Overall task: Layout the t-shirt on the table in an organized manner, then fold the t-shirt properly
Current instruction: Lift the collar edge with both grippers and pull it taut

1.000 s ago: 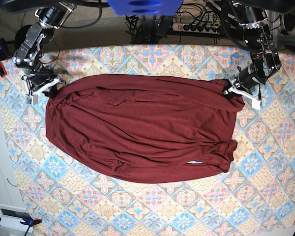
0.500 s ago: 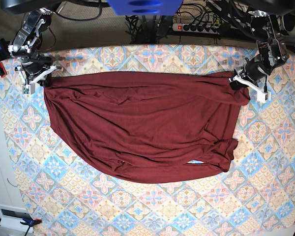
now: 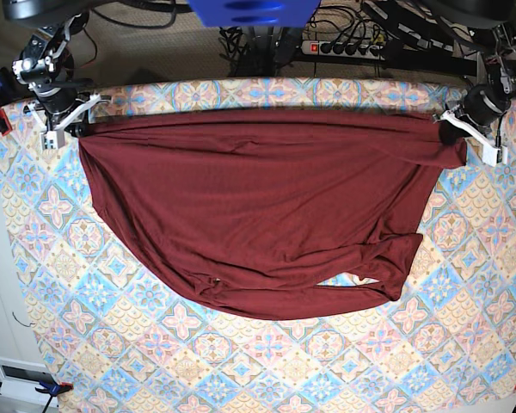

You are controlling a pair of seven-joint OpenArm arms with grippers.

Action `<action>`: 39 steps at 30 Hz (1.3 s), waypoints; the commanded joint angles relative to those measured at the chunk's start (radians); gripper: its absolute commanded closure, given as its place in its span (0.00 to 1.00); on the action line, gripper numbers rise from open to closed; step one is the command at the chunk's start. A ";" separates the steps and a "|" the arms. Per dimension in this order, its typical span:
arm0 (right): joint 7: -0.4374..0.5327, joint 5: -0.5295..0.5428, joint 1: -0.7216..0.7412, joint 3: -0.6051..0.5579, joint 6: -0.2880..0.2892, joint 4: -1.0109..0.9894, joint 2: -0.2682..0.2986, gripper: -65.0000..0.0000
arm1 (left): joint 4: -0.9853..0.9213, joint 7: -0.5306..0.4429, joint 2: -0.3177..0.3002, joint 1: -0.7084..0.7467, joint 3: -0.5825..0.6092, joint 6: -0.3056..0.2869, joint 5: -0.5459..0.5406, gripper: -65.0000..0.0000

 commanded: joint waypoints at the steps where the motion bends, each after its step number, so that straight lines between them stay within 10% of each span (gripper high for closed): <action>1: 0.024 0.003 0.000 0.022 -0.010 0.022 0.018 0.99 | 0.013 -0.020 -0.016 -0.002 -0.035 0.003 0.002 1.00; 18: 0.017 -0.001 0.083 0.037 -0.011 0.016 0.018 0.99 | -0.100 -0.021 0.124 -0.186 -0.093 0.005 0.010 1.00; 39: 0.019 -0.120 0.256 0.033 -0.011 -0.111 0.018 0.99 | -0.255 -0.024 0.128 -0.381 -0.033 0.009 0.013 1.00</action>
